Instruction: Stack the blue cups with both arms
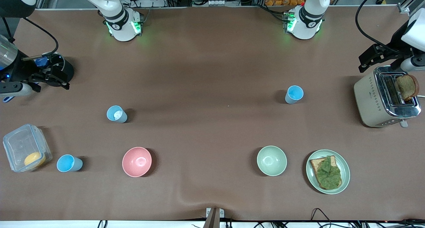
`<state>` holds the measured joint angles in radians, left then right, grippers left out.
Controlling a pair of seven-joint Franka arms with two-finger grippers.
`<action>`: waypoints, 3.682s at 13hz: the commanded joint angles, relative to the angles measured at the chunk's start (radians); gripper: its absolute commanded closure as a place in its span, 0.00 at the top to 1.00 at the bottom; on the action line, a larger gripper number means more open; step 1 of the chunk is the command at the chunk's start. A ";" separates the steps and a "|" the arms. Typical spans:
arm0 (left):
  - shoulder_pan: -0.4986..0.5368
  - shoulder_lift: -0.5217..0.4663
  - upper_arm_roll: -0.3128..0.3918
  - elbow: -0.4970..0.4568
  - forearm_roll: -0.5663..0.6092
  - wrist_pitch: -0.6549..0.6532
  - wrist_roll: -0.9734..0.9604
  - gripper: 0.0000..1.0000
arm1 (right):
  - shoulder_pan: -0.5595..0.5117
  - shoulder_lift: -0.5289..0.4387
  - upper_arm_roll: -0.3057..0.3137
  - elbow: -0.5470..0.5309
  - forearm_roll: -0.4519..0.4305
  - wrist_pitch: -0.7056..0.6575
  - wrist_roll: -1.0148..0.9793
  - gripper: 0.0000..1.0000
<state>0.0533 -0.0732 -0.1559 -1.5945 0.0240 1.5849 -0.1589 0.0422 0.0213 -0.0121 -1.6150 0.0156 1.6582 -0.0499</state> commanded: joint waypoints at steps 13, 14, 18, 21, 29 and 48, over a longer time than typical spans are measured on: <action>0.010 0.004 0.004 0.030 0.021 0.000 -0.019 1.00 | -0.001 0.241 0.011 -0.029 -0.017 0.026 0.002 1.00; 0.010 0.007 0.004 0.031 0.019 0.000 -0.021 1.00 | -0.021 0.256 0.011 -0.060 -0.017 0.063 -0.002 1.00; 0.017 0.009 0.006 0.033 0.024 0.001 -0.022 1.00 | -0.024 0.282 0.011 -0.284 -0.013 0.363 -0.065 1.00; 0.029 0.009 0.006 0.033 0.024 0.001 -0.025 1.00 | -0.018 0.354 0.011 -0.310 -0.019 0.405 -0.071 1.00; 0.030 0.009 0.006 0.033 0.027 0.001 -0.025 1.00 | -0.013 0.470 0.011 -0.316 -0.017 0.453 -0.176 0.00; 0.031 0.007 0.015 0.033 0.027 0.001 -0.024 1.00 | 0.662 0.569 0.014 -0.138 0.366 0.632 0.531 0.13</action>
<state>0.0808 -0.0672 -0.1349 -1.5721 0.0239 1.5863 -0.1604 0.6841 0.5753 0.0157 -1.7682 0.3652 2.2706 0.4369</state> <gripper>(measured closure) 0.000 0.956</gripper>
